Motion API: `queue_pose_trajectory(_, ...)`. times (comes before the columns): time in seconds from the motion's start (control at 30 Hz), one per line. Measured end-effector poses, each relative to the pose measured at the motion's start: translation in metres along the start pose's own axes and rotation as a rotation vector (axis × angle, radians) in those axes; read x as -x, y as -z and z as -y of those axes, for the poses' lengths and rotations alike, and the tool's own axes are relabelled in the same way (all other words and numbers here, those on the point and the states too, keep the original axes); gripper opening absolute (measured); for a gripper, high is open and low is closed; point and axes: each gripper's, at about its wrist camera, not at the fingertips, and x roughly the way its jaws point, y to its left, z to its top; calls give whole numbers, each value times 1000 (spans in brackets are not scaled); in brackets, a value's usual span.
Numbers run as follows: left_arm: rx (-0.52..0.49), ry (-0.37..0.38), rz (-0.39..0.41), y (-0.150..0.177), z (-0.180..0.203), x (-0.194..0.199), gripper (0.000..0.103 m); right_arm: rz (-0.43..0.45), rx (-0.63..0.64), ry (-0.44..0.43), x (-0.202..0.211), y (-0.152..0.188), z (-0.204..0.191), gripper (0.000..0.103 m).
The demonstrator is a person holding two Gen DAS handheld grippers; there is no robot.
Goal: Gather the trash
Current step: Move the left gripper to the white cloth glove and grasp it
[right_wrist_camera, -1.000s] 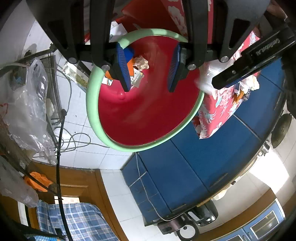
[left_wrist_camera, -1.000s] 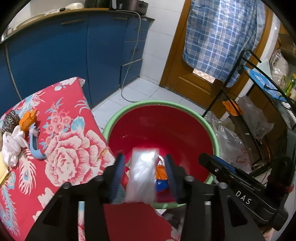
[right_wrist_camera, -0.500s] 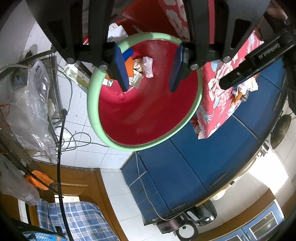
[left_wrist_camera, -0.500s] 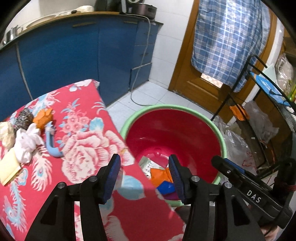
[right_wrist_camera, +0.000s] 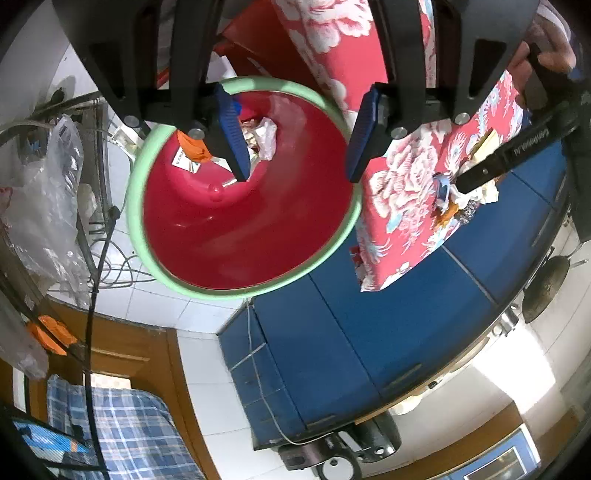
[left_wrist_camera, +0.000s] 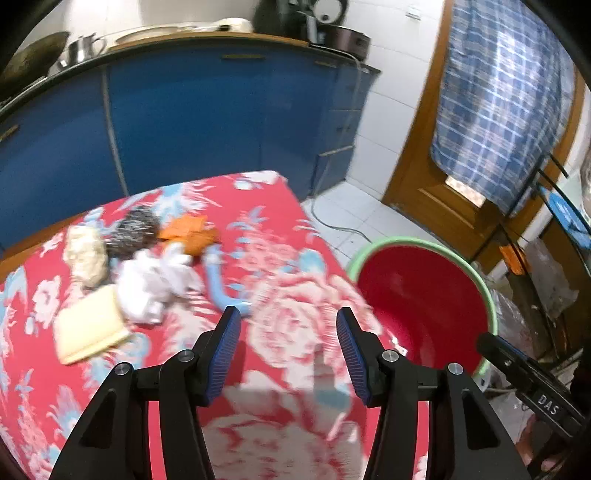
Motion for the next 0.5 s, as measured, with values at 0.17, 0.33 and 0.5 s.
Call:
queue_pose_trajectory(0.17,26,-67,15,-9,-31,4,56,-10,36,-8,-5,-1,-15,56)
queue_pose_trajectory(0.33,49,-122,8,-15,-55,-3,56,-22,58,-20,-10,-3,-29,57)
queue_pose_trajectory(0.5,61,-165,-6,-19,-72,-19,56,-28,80,-18,-14,-3,-38,58)
